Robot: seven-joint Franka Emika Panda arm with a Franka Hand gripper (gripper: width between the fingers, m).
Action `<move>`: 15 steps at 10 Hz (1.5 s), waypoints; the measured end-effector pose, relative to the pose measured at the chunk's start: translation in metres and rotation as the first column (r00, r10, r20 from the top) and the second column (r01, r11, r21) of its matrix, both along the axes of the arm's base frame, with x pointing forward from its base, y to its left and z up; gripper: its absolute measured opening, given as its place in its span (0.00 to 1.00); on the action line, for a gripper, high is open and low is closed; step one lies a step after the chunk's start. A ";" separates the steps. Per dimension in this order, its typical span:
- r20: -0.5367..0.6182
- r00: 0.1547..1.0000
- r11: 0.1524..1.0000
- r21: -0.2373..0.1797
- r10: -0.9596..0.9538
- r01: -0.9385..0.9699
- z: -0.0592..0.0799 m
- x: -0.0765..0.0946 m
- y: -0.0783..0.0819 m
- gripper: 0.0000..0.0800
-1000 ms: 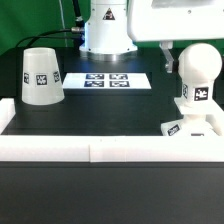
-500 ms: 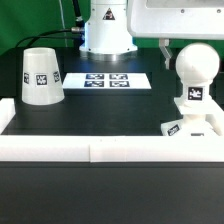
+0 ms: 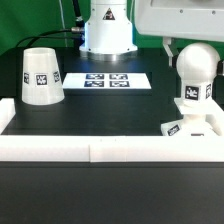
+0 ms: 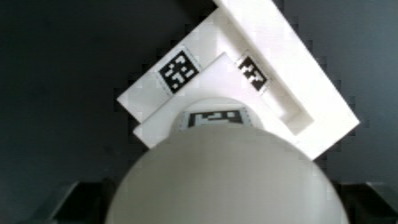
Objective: Assemble lamp
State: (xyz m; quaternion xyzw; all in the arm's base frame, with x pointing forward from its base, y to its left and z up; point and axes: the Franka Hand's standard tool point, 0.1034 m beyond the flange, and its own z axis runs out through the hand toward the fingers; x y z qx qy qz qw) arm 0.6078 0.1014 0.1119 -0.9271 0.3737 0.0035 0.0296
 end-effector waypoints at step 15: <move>0.020 0.269 0.269 -0.051 0.963 -0.962 0.000 0.007 0.001 0.87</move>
Offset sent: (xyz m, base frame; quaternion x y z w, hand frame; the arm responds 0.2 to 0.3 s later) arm 0.0030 0.0027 0.0019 -0.0308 -0.0033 -0.0902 0.9954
